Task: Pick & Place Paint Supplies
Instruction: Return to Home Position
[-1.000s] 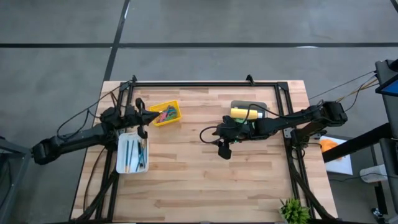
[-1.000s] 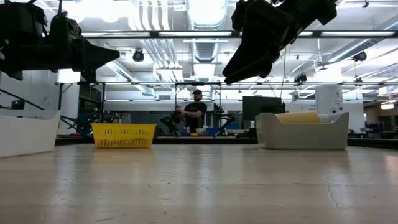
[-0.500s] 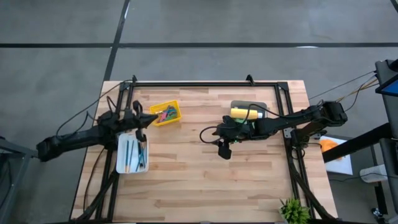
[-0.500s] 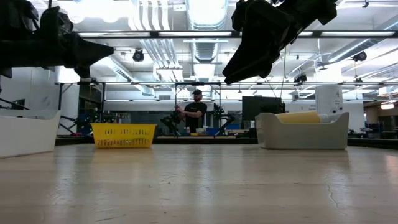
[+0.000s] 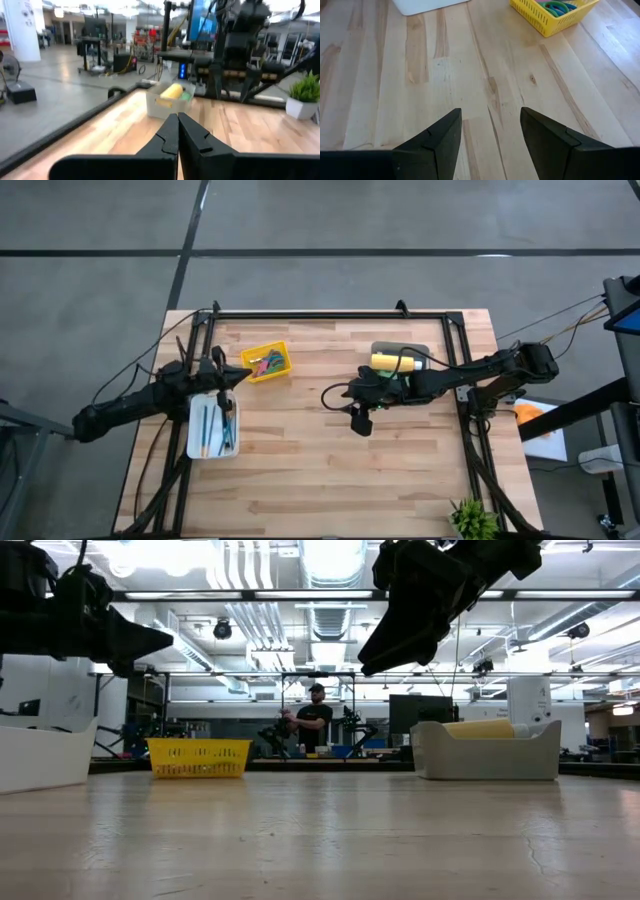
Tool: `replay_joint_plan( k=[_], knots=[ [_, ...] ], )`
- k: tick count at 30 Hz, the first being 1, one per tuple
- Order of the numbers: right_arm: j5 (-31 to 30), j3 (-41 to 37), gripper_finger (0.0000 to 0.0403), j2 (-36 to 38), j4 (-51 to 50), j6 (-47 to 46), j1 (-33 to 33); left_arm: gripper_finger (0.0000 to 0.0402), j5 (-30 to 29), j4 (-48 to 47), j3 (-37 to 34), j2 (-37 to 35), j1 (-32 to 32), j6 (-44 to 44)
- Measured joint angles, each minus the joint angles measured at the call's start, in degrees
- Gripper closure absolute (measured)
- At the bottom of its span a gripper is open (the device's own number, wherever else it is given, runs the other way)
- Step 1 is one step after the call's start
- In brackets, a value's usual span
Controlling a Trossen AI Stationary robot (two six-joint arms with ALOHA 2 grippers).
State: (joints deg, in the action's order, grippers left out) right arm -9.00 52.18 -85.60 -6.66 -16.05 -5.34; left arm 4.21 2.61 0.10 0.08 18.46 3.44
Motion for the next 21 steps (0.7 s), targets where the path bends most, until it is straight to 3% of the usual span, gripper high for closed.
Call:
replay_joint_plan(
  k=[21],
  knots=[
    [0.0,0.0,0.0202,0.0,0.0,0.0,0.0,0.0401,-0.2,-0.9,0.0,5.4,0.0,3.9]
  ],
)
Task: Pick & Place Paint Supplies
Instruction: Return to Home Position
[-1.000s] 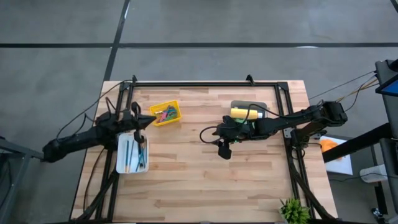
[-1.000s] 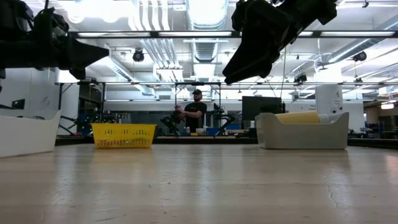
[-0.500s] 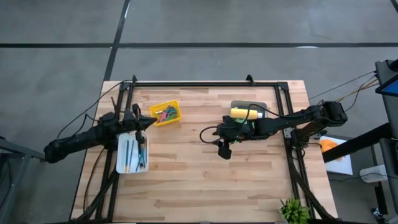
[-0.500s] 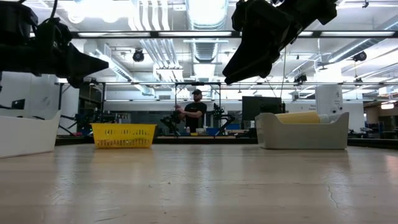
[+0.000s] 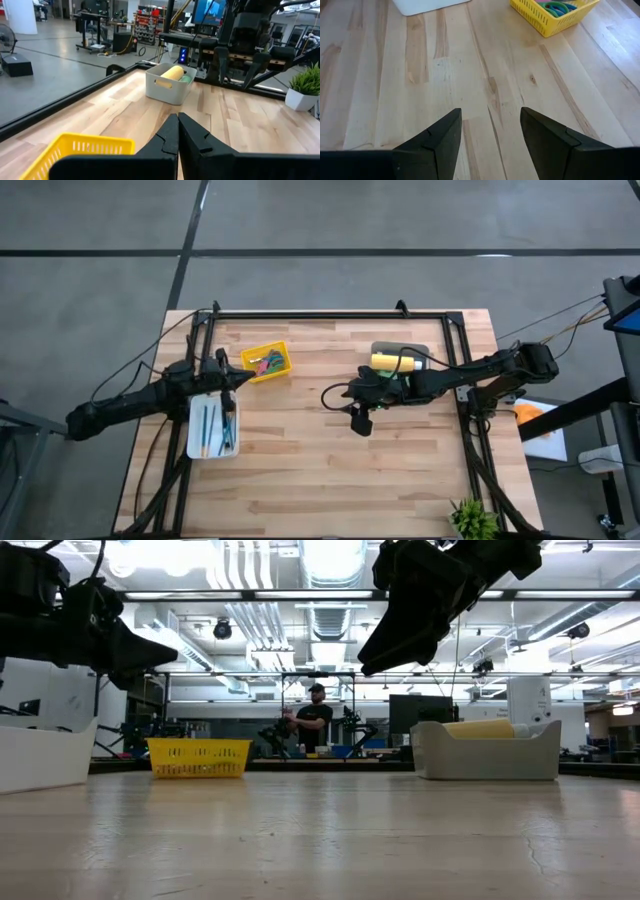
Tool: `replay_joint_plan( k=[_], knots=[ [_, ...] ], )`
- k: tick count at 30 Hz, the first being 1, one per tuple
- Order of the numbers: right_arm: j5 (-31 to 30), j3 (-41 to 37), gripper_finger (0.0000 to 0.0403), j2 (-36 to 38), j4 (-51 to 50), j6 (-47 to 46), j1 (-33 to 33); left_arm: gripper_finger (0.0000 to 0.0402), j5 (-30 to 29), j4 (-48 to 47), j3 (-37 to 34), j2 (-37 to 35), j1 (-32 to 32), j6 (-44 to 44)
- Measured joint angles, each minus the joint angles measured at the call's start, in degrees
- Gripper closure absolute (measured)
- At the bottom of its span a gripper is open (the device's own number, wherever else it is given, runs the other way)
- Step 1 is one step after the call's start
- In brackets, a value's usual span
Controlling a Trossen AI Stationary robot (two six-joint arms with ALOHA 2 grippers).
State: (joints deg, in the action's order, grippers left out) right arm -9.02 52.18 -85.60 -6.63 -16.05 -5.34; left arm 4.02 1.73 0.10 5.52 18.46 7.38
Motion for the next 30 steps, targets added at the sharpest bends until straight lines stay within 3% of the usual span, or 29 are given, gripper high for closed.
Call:
replay_joint_plan(
  k=[25,30],
  knots=[
    [0.1,0.0,0.0202,0.0,-0.1,-4.5,0.0,0.0401,0.0,0.0,0.0,0.0,0.0,0.0],
    [7.7,-0.7,0.0202,0.3,4.8,-0.5,-2.1,0.0401,0.0,0.0,0.0,0.0,0.0,0.0]
  ],
)
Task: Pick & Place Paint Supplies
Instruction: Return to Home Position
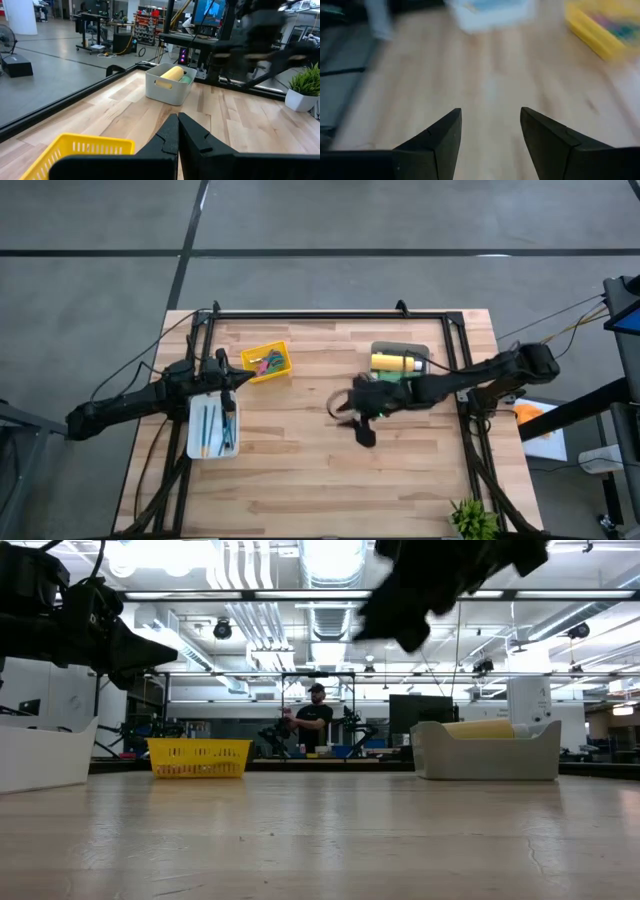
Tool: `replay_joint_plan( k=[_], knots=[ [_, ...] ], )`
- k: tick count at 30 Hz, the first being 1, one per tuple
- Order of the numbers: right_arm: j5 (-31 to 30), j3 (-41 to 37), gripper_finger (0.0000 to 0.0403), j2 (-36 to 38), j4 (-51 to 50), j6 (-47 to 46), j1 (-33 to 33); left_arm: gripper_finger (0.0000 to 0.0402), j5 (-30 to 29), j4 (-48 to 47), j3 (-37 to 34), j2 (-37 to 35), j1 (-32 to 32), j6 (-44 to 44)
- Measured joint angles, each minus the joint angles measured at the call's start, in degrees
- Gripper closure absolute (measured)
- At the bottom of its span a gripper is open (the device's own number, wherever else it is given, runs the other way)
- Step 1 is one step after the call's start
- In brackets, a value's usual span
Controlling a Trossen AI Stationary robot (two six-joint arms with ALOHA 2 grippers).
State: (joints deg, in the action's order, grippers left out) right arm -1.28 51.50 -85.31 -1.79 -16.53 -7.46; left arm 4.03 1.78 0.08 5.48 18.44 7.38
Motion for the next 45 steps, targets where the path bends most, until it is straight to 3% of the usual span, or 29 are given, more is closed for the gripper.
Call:
replay_joint_plan(
  k=[4,10,22,32,40,45],
  knots=[
    [1.6,-3.5,0.0202,3.4,9.8,3.5,-2.4,0.0401,0.0,0.0,0.0,0.0,0.0,0.0],
    [1.4,-13.2,0.0202,15.1,14.1,3.3,-3.1,0.0401,0.0,0.0,0.0,0.0,0.0,0.0],
    [1.5,-35.4,0.0202,50.9,14.0,2.8,-3.0,0.0401,0.0,0.0,0.0,0.0,0.0,0.0],
    [3.0,-45.6,0.0202,73.2,6.5,-0.3,-3.0,0.0401,0.0,0.0,0.0,0.0,0.0,0.0],
    [3.5,-50.6,0.0202,84.6,5.4,1.8,-3.0,0.0401,0.0,0.0,0.0,0.0,0.0,0.0],
    [4.3,-50.9,0.0202,85.1,3.4,3.5,-3.0,0.0401,0.0,0.0,0.0,0.0,0.0,0.0]
  ],
)
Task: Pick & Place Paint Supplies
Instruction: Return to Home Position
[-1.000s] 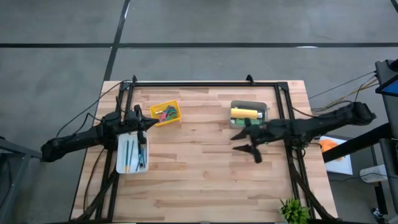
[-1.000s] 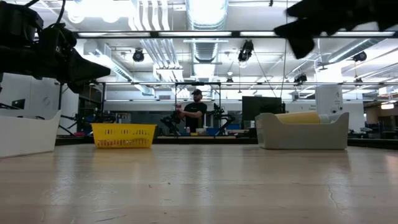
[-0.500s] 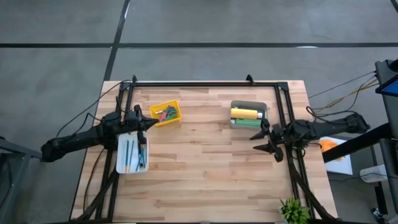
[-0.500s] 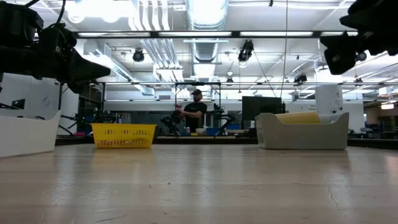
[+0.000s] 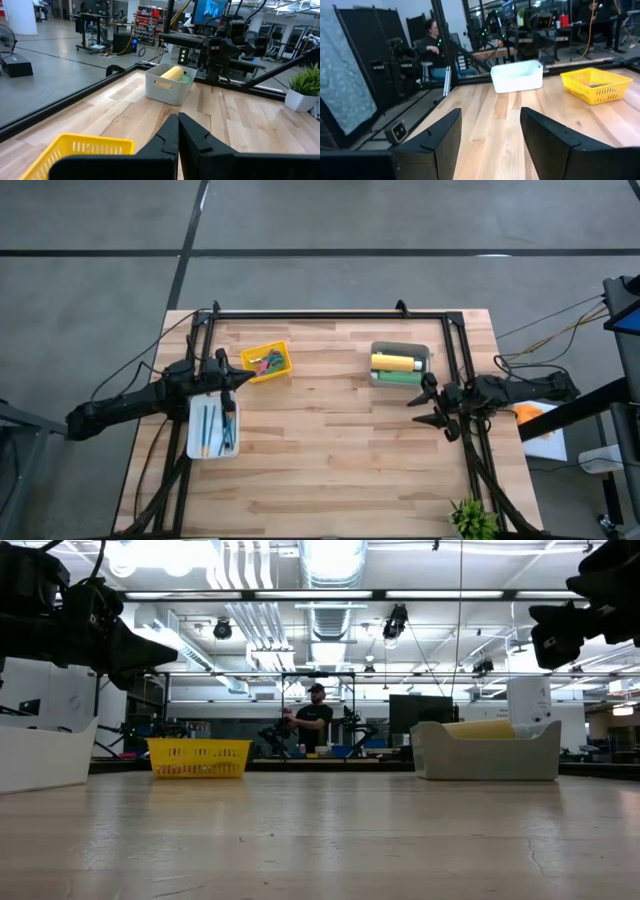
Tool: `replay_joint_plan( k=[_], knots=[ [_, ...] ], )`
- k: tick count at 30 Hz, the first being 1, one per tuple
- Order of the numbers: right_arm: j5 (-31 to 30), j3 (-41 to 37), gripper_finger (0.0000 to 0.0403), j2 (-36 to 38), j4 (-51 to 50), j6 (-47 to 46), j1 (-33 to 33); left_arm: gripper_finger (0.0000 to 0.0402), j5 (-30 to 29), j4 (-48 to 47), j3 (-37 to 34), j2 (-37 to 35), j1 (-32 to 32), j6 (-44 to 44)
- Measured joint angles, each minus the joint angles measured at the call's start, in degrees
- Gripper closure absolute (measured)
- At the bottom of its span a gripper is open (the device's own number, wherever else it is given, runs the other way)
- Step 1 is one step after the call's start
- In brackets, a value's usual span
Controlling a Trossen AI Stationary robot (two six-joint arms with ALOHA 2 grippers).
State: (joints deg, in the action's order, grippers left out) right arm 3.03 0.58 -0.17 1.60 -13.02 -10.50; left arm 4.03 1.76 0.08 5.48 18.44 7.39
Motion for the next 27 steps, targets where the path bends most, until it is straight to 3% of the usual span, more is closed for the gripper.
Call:
replay_joint_plan(
  k=[27],
  knots=[
    [-0.2,0.0,0.0202,-1.9,-1.0,-2.6,0.0,0.0401,0.0,0.0,0.0,0.0,0.0,0.0]
  ],
)
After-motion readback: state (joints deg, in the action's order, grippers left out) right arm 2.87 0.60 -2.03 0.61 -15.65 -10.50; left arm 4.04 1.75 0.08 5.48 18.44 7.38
